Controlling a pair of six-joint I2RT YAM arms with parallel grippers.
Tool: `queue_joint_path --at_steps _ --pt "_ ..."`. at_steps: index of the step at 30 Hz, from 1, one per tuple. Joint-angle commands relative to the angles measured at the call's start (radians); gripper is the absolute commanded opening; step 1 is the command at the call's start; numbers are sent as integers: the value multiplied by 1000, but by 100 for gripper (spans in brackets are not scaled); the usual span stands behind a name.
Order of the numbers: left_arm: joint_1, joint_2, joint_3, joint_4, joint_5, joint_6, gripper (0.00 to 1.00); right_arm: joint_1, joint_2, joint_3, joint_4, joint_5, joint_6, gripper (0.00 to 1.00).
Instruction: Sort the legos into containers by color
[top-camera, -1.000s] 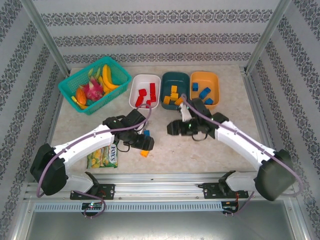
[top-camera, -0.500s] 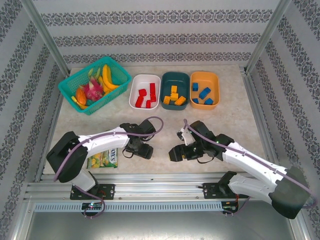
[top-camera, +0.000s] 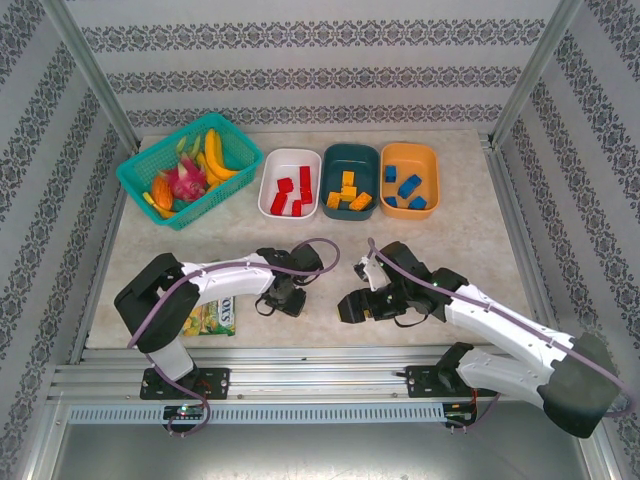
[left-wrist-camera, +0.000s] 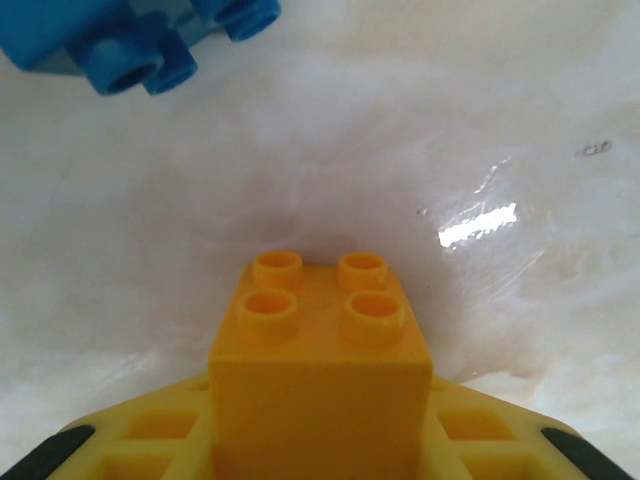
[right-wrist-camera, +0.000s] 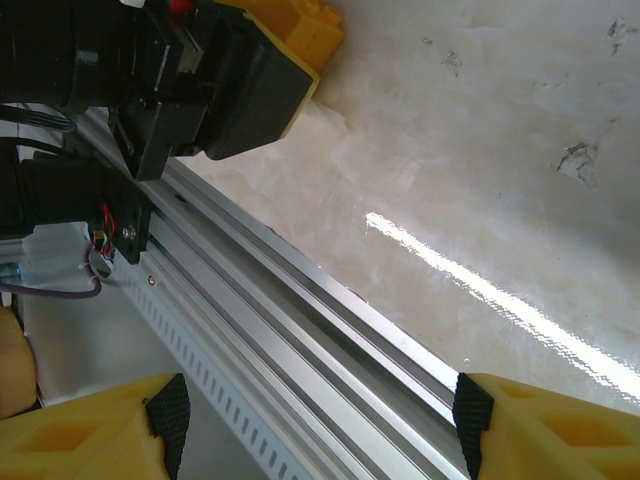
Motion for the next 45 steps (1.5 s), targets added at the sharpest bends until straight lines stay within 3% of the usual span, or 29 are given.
queue_joint_path --at_steps 1,8,13,22,35,41,45 --pt "-20 -11 30 -5 -32 2 36 0 15 28 4 -2 -14 72" --pt "-11 -114 178 -115 -44 -43 35 -26 -26 137 -49 72 -10 70" --pt "45 -81 357 -135 34 -54 35 -151 -63 222 -13 135 78 70" --pt "176 194 749 -133 168 -16 35 -362 67 365 63 133 174 70" --pt "253 730 1451 -194 264 -21 35 -482 289 506 84 147 258 69" --pt "292 834 1534 -61 278 -59 35 -503 352 576 85 133 235 69" --pt "316 863 1546 -16 201 -58 33 -507 366 585 84 121 220 69"
